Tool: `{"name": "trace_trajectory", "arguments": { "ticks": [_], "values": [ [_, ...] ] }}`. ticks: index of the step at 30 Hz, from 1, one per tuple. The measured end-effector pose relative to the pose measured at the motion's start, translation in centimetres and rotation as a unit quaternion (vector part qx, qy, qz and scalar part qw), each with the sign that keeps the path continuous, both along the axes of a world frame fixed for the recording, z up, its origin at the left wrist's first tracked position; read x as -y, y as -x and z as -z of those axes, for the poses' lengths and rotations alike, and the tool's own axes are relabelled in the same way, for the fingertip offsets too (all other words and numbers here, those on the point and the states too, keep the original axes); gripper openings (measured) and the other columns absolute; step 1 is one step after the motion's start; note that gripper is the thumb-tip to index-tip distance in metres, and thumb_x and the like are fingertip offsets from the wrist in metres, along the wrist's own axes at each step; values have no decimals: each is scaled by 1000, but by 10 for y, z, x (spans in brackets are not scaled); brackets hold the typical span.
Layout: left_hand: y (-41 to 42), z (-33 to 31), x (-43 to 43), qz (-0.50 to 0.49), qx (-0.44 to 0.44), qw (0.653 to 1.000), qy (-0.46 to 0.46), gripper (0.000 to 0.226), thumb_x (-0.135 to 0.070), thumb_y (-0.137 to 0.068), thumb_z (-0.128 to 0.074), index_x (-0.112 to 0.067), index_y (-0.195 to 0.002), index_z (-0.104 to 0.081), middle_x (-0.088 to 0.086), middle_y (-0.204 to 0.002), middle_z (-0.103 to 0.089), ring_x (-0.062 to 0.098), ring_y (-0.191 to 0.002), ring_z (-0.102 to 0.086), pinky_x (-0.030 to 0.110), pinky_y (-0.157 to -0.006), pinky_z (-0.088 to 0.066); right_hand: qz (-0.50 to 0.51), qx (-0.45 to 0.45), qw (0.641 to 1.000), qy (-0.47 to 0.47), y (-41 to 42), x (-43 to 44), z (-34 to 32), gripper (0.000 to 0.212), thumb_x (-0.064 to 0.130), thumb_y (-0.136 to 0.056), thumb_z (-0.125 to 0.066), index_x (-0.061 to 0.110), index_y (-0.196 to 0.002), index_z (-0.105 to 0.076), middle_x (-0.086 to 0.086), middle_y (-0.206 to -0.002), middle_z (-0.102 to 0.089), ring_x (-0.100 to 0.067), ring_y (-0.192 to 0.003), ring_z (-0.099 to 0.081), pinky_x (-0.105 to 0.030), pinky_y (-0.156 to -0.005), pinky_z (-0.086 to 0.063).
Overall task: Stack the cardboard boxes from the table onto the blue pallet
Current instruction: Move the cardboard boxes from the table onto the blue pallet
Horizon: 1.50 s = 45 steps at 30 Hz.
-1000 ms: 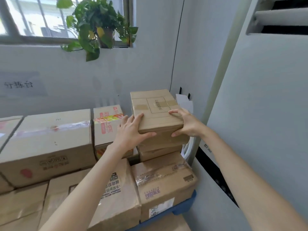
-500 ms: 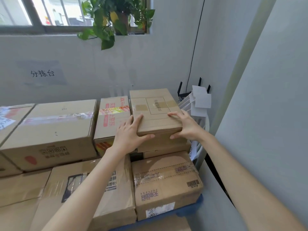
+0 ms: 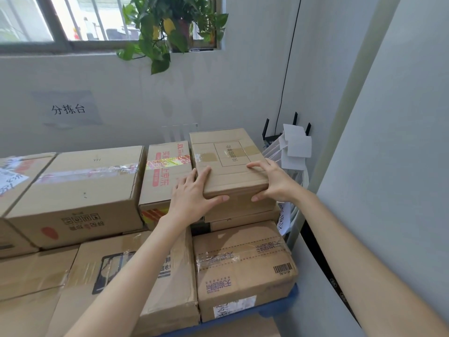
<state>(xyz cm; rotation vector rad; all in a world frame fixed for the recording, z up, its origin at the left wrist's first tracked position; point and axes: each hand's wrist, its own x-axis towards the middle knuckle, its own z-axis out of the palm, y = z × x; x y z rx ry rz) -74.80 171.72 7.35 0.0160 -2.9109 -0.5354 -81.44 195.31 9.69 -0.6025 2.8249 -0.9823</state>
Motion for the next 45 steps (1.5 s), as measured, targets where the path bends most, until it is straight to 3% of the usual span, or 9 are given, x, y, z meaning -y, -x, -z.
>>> {"name": "trace_trajectory", "arguments": {
  "ticks": [8, 15, 21, 26, 31, 36, 45],
  "values": [
    [-1, 1, 1, 6, 7, 1000, 6, 92, -80, -74, -43, -38, -149, -10, 7, -157, -19, 31, -140, -23, 50, -112, -23, 8, -1, 1000, -14, -2, 1, 1, 95, 23, -59, -91, 34, -139, -40, -4, -149, -26, -25, -137, -29, -43, -111, -30],
    [-6, -5, 2, 15, 25, 1000, -11, 95, -79, -76, -41, -32, -151, -6, 5, -160, -10, 31, -143, -18, 49, -114, -19, 27, 18, 998, -50, -10, 3, -9, 107, 36, -60, -90, 38, -147, -28, -7, -162, 2, -31, -148, -12, -46, -116, -20],
    [-15, -41, 22, 14, -1, 996, -92, 77, -72, -86, -32, -30, -149, -26, -2, -160, -13, 25, -147, -12, 49, -115, -15, 9, -12, 1000, -11, -20, 18, -46, 98, 63, -74, -67, 34, -152, -15, -1, -161, -15, -23, -146, -20, -48, -115, -22],
    [-30, -76, 66, -44, -101, 990, -87, 57, -53, -93, -48, -24, -141, -41, -3, -148, -40, 21, -132, -42, 43, -103, -39, 4, -45, 999, 26, -26, 53, -81, 86, 69, -81, -51, 36, -152, -16, -3, -157, -27, -24, -143, -28, -47, -112, -25],
    [-70, -107, 136, -94, -150, 979, -100, 50, -43, -94, -52, -21, -138, -46, -3, -144, -45, 17, -129, -45, 41, -101, -41, -1, -94, 995, 46, -38, 132, -102, 71, 70, -90, -29, 34, -151, -18, -5, -148, -44, -28, -129, -47, -49, -107, -37],
    [-143, -124, 227, -170, -156, 968, -103, 52, -44, -92, -54, -22, -138, -45, -3, -144, -45, 16, -128, -45, 37, -101, -40, -67, -94, 987, 115, -73, 251, -113, 63, 61, -96, -32, 30, -150, -23, -7, -141, -51, -28, -129, -48, -44, -103, -38],
    [-324, -133, 420, -313, -158, 933, -76, 63, -56, -85, -54, -24, -138, -46, 0, -143, -48, 21, -128, -47, 49, -106, -37, -208, -45, 965, 153, -200, 482, -109, 59, 55, -98, -35, 27, -149, -26, -7, -134, -57, -29, -125, -50, -40, -101, -39]
  ]
}}
